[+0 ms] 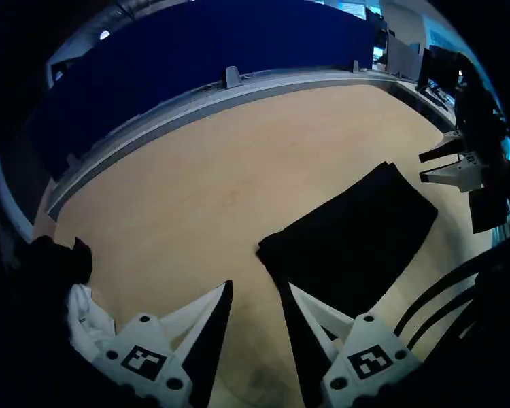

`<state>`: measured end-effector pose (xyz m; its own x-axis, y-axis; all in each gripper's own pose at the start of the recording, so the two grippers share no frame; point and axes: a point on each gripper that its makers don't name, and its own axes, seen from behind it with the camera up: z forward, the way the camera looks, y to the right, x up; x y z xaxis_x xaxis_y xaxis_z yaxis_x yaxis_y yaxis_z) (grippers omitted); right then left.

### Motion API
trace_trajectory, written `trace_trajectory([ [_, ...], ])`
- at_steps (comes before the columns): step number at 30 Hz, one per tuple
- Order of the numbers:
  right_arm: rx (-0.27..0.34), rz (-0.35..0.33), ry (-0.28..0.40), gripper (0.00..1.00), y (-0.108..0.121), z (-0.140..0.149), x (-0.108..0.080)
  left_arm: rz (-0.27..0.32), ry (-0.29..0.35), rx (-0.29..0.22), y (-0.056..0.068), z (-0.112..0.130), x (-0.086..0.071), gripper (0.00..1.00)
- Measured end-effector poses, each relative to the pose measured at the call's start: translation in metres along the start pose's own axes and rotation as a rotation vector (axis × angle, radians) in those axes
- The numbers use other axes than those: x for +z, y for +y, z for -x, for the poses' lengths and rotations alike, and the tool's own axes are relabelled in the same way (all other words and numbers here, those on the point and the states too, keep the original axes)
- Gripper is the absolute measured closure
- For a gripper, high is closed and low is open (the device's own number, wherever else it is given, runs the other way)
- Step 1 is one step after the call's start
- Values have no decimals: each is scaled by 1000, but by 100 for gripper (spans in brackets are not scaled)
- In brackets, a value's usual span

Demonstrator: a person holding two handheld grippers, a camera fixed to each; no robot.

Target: Fold towel

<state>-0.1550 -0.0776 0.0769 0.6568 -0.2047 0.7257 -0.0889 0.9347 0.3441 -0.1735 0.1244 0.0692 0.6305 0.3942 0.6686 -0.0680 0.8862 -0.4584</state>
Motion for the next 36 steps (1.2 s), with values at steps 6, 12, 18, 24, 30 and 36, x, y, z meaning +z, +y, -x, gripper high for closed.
trace_trajectory([
  [6, 2, 1, -17, 0, 3, 15, -9, 18, 5, -55, 3, 12, -10, 29],
  [12, 17, -1, -13, 0, 4, 18, -15, -3, 23, -59, -1, 13, -14, 12],
  [18, 2, -9, -17, 0, 1, 21, -20, -8, 41, -56, 0, 8, -21, 11],
  [24, -24, -31, -42, 0, -7, 38, -22, -16, 51, -79, 2, 14, -36, 11],
  [30, -48, -53, -73, 0, -16, 61, -23, -37, 47, -111, 5, 35, -54, 11],
  [36, -78, -68, -100, 1, -24, 83, -24, -55, 35, -156, 8, 61, -70, 11],
])
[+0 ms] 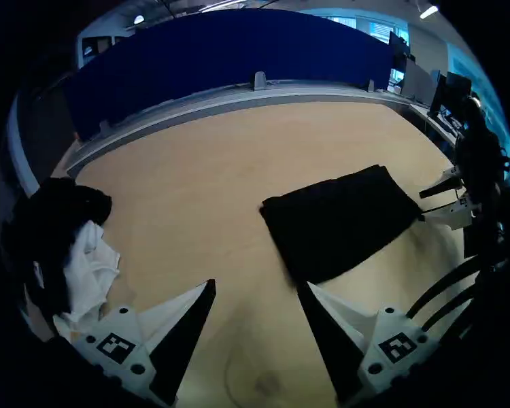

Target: Fold towel

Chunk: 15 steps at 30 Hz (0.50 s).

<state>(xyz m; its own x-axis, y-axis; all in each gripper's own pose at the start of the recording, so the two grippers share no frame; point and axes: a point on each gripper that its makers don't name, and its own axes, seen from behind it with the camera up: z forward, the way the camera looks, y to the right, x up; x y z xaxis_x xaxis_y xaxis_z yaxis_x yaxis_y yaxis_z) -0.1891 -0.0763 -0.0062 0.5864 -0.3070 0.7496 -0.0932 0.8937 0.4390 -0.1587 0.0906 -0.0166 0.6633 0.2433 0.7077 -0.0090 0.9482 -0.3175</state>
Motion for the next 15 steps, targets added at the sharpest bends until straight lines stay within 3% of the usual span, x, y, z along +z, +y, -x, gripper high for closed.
trace_trajectory([
  [10, -40, -11, -31, 25, -3, 15, 5, -11, -28, -65, 2, 36, -16, 11],
  [15, -50, -24, -35, 44, -6, 16, 8, -9, -29, -77, 6, 42, -21, 11],
])
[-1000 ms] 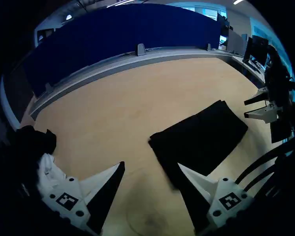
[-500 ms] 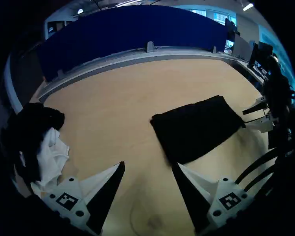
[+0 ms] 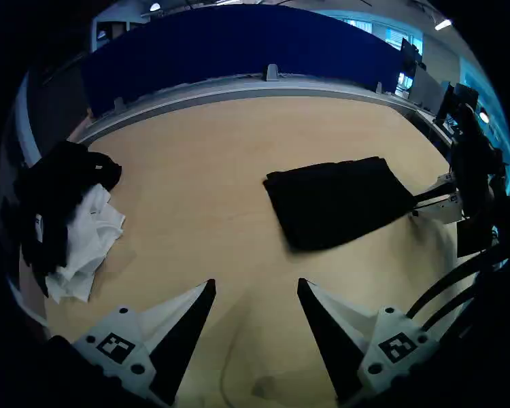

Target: Fold towel

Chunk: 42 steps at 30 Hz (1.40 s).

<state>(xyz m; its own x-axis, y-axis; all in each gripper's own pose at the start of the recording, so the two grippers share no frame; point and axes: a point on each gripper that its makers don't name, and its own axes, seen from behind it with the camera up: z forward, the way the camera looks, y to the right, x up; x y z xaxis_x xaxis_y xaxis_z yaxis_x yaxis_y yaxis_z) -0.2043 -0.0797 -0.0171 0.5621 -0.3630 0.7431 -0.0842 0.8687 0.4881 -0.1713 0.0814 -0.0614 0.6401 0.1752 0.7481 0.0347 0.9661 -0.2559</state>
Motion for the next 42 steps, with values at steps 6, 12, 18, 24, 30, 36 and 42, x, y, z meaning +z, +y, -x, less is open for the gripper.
trace_trajectory([
  [6, -9, -2, -8, 70, -1, 0, 1, 4, 2, 2, 2, 3, -4, 11],
  [12, -33, -28, -20, 82, -9, 2, -1, 5, 4, 6, 3, 4, -7, 11],
  [18, -40, -29, -10, 92, -11, -1, -1, 6, 5, 0, 2, 6, -8, 11],
  [24, -49, -26, 7, 93, -10, -8, -2, 8, 9, -6, 2, 6, -11, 11],
  [30, -54, -23, 51, 93, -10, -29, -11, 7, 15, -10, 2, 4, -14, 11],
  [36, -75, -18, 112, 93, -12, -65, -28, 5, 32, -21, 1, -2, -18, 11],
  [42, -126, -15, 163, 93, -21, -104, -42, 0, 47, -41, -1, -4, -25, 11],
])
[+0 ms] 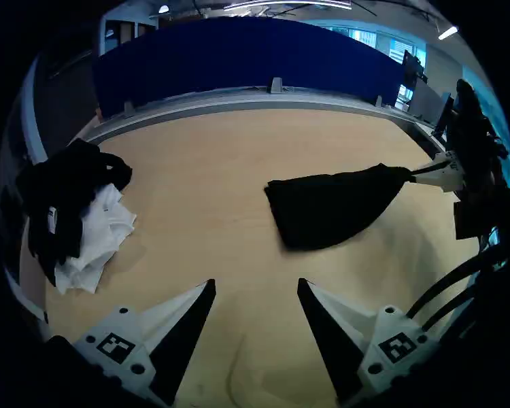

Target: Fold towel

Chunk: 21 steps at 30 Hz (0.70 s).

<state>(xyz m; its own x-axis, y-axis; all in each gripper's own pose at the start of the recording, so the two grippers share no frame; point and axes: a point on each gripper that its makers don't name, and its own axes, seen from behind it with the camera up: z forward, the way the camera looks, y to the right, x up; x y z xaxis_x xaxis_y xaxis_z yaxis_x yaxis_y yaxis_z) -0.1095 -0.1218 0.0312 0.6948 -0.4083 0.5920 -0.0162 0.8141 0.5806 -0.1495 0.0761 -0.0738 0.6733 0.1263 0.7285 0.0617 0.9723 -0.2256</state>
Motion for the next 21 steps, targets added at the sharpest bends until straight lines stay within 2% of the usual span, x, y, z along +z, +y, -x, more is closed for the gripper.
trace_trajectory([
  [6, -54, -13, 30, 93, -9, -32, -1, -7, 7, -18, -4, 3, -8, 11],
  [15, -125, -29, 15, 93, -21, -45, 8, -14, 17, -35, -12, 7, -19, 11],
  [21, -196, -75, 17, 93, -49, -64, 20, -25, 28, -45, -16, 10, -28, 11],
])
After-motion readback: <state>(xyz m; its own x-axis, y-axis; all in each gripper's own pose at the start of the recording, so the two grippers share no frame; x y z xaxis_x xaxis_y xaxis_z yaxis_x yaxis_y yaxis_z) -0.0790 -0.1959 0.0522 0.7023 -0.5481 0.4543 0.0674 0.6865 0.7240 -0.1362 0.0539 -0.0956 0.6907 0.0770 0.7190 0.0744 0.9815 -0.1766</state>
